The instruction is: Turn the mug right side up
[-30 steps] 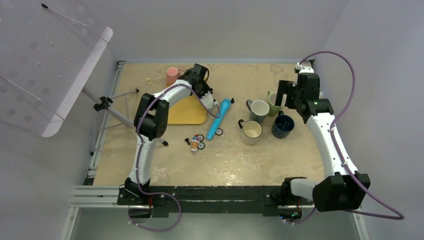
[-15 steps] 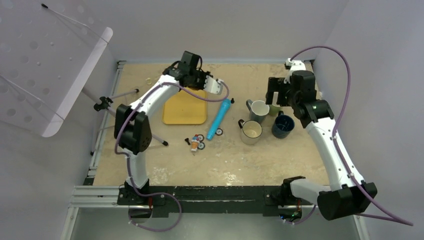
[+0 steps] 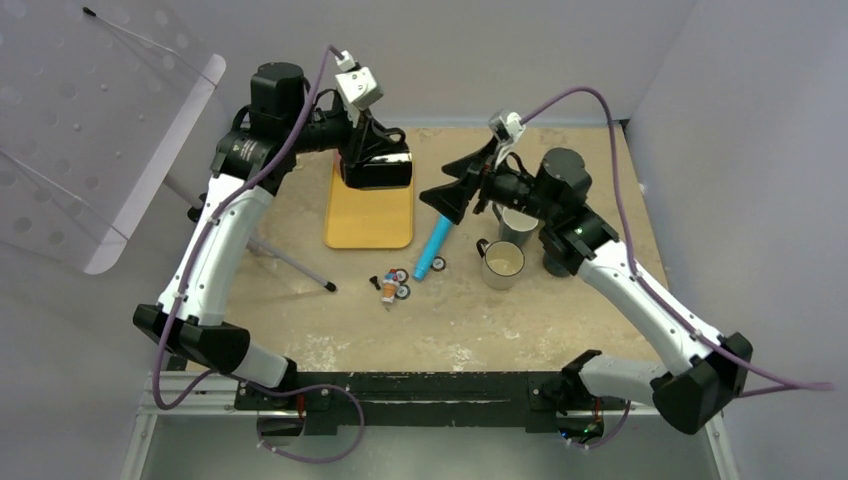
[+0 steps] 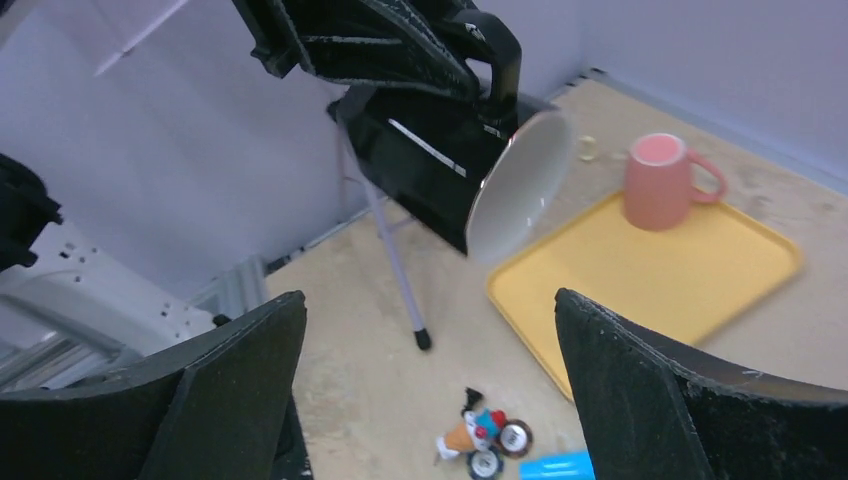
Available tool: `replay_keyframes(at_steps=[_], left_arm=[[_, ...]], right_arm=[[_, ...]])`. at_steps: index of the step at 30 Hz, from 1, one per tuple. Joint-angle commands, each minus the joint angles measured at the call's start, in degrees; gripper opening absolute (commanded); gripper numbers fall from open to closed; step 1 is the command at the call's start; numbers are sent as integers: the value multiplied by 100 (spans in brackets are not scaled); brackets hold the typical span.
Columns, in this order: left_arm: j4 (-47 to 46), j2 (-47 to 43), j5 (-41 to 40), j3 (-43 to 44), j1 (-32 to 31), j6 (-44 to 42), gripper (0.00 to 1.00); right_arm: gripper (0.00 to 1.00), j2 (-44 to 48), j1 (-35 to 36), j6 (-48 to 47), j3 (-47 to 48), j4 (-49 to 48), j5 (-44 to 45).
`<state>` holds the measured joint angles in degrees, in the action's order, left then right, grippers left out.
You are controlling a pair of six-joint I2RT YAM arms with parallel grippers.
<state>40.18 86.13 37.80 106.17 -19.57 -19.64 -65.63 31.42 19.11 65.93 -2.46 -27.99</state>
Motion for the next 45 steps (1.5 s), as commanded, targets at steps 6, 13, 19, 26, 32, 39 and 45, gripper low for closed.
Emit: replay_keyframes(at_steps=[6, 13, 19, 26, 32, 39, 45], left_arm=[[-253, -392, 1665, 33, -29, 1761, 0], [-213, -287, 1953, -52, -18, 1717, 64], [193, -421, -409, 31, 234, 907, 100], [371, -206, -2043, -307, 537, -713, 100], [741, 351, -2461, -334, 718, -1158, 100], [512, 418, -2353, -692, 780, -1462, 100], [591, 699, -2441, -756, 780, -1883, 100]], right_arm=[[91, -1183, 637, 877, 550, -1899, -1199], [0, -1224, 707, 502, 740, -1195, -659], [0, -917, 721, -686, 1266, 2177, 2110], [0, -1617, 1439, -942, 1829, 5320, 2758], [0, -2247, 1915, -304, 1274, 6056, 3415], [0, -3008, 2157, -143, 980, 5878, 3485], [34, -3160, 2167, -180, 840, 5698, 3468]])
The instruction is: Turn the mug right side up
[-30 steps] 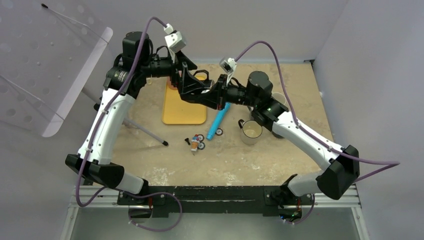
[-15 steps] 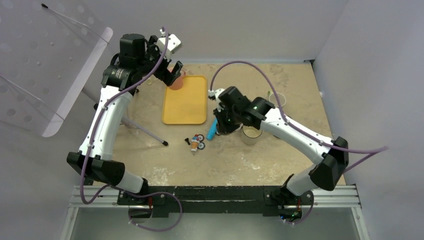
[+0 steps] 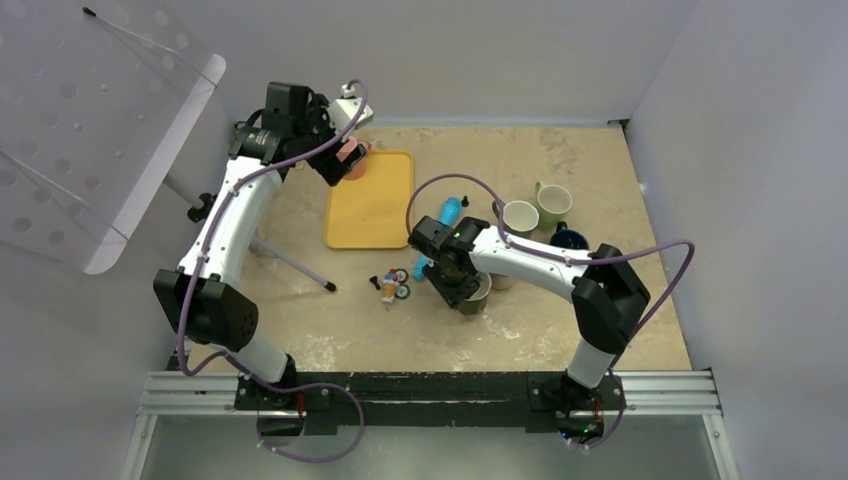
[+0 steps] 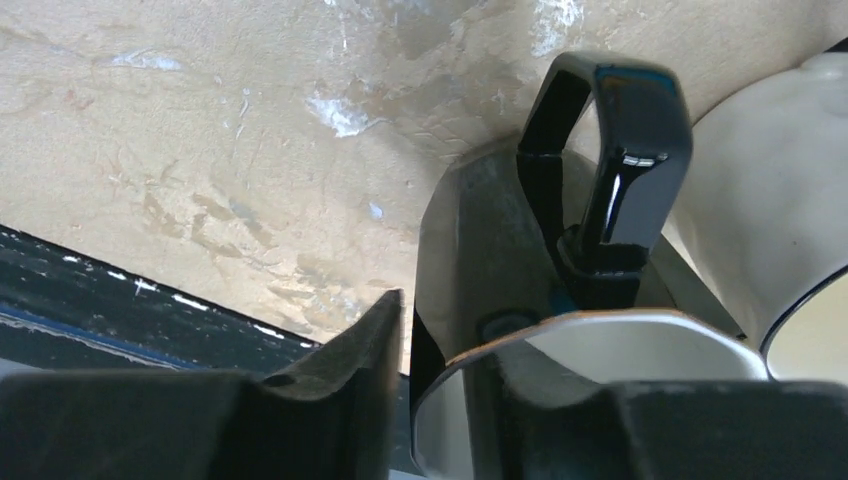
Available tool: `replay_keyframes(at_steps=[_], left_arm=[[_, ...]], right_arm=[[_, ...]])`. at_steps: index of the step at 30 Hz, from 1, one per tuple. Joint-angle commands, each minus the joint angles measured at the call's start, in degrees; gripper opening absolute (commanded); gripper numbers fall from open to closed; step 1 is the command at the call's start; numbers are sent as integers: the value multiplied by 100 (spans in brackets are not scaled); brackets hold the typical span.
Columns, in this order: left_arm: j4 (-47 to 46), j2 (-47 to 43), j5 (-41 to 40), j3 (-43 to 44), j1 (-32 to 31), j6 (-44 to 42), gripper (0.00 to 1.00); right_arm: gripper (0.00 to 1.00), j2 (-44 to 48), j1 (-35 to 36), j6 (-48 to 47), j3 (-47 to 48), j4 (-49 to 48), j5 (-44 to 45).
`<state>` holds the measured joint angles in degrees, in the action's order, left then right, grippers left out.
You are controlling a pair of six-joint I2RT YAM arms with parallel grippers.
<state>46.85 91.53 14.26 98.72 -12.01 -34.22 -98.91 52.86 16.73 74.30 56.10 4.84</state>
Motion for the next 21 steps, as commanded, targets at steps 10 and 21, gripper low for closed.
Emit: replay_keyframes(at_steps=[10, 21], left_arm=[[-144, 1859, -164, 1491, -145, -2157, 100], [-1299, 4861, -2207, 4071, -513, -1991, 100]], right_arm=[[98, 1412, -13, -316, 561, -410, 164], [98, 1843, -1046, -556, -5, -1406, 406]])
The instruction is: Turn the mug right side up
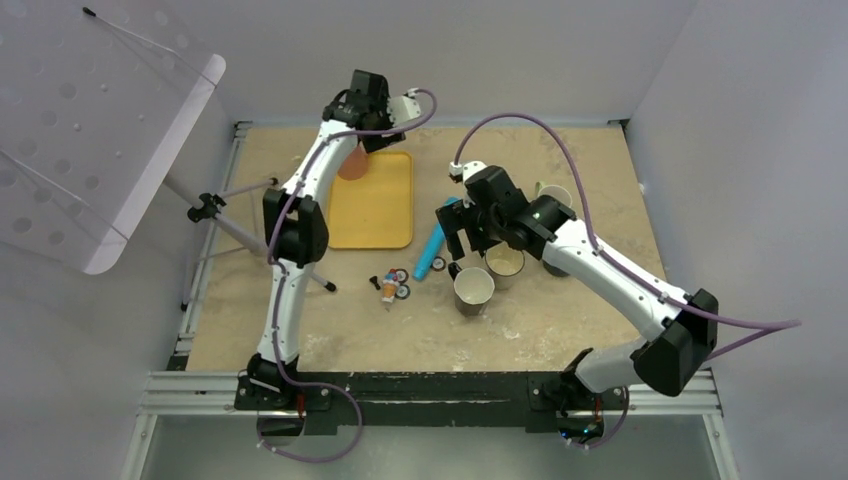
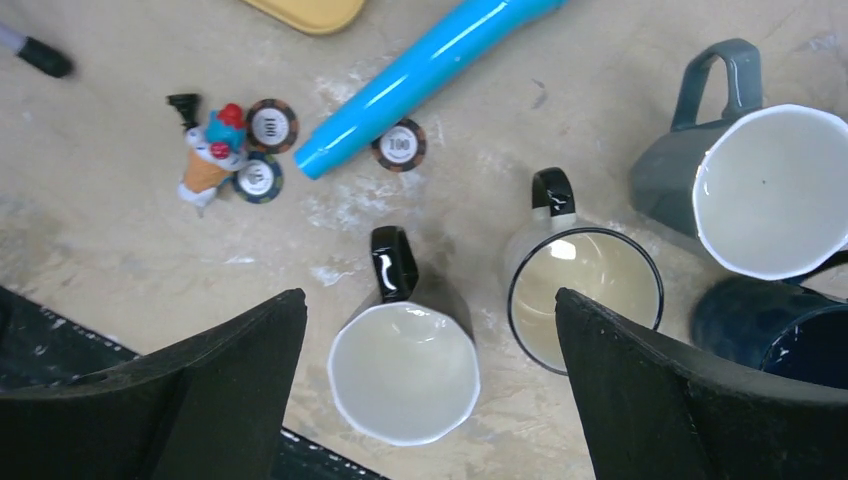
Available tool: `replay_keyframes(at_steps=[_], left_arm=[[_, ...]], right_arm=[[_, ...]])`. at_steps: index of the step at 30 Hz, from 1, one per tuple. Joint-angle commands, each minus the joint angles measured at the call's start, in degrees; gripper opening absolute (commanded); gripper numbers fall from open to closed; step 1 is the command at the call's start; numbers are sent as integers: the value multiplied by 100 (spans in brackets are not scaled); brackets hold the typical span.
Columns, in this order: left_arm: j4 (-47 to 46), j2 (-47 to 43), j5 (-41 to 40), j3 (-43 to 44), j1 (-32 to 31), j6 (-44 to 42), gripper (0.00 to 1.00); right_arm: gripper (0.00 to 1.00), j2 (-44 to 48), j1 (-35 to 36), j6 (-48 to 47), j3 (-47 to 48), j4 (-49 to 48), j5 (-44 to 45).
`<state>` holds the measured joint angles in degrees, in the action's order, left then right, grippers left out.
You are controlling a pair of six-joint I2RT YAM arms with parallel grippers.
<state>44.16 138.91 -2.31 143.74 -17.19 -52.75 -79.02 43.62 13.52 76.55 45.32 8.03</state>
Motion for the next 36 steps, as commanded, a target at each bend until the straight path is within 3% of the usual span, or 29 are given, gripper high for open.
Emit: replay_keyframes(at_steps=[1, 4, 6, 15, 23, 30, 36], left_arm=[[-1237, 304, -643, -287, 5, -126, 100], [-1820, 972, -1005, 368, 19, -277, 100], [-2132, 1008, -1009, 325, 31, -466, 100], [-219, 708, -656, -321, 55, -358, 89], [1067, 15, 440, -524, 49, 356, 76], [1384, -598, 722, -1293, 32, 236, 64], [1047, -359, 313, -1131, 24, -132, 69]], right_arm=[[98, -257, -134, -276, -237, -324, 78], [98, -499, -140, -346, -206, -244, 66], [98, -559, -146, -353, -230, -217, 60], [97, -329, -146, -323, -343, -265, 51], [96, -289, -143, -336, -299, -231, 2], [96, -190, -138, -327, -427, -225, -27], [96, -185, -142, -332, -472, -304, -113]])
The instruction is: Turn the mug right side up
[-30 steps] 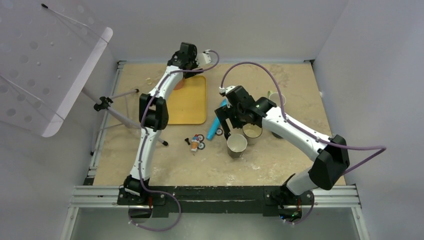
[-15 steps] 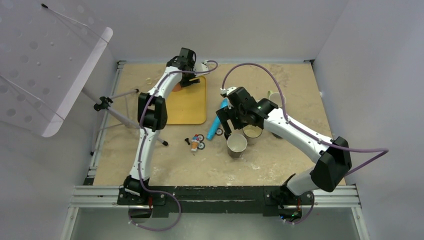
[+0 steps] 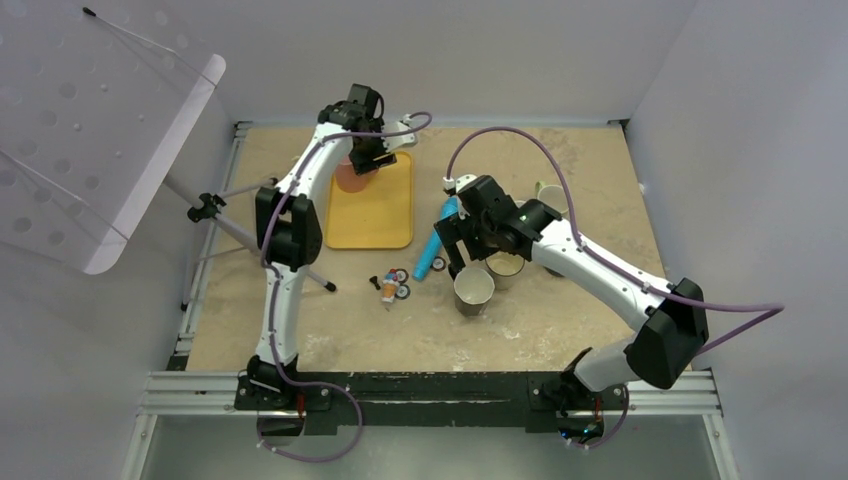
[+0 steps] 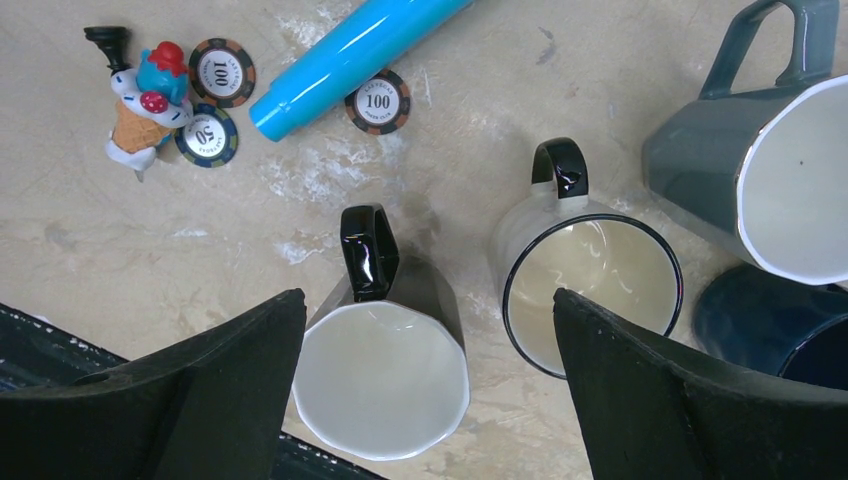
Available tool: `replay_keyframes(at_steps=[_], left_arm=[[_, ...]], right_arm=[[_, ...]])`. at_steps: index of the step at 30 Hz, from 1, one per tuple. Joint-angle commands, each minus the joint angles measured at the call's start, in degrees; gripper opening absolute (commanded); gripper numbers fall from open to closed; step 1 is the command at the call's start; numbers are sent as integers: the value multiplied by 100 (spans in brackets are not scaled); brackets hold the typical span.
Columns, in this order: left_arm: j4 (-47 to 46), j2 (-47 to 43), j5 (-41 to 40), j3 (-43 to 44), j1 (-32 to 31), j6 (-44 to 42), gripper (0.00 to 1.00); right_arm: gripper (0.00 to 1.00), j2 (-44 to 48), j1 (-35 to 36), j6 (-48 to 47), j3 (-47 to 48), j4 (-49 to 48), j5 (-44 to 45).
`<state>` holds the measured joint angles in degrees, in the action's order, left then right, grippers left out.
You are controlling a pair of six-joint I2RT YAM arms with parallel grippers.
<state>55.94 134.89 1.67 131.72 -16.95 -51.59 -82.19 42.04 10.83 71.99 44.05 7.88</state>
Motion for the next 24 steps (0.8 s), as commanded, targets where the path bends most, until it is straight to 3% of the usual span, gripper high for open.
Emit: replay_keyframes(at_steps=[1, 7, 10, 14, 17, 18, 24], left_arm=[[-166, 72, 6, 133, -15, -271, 70], [-708, 455, -140, 190, -88, -660, 73], [-668, 773, -529, 357, -89, -839, 68], [-564, 820, -619, 236, -89, -964, 48], [-557, 628, -446, 154, -102, -837, 5], [-579, 510, -316, 91, -111, -747, 0], [-526, -641, 616, -326, -157, 80, 0]], right_arm=[[96, 124, 17, -62, -23, -178, -99], [96, 111, 14, -81, -160, -228, -182], [96, 132, 15, -89, -233, -271, -213], [96, 108, 15, -115, -228, -284, -210], [96, 80, 10, -120, -143, -288, -223], [96, 76, 14, -118, -119, -296, -232], [96, 201, 17, -130, -55, -370, -228]])
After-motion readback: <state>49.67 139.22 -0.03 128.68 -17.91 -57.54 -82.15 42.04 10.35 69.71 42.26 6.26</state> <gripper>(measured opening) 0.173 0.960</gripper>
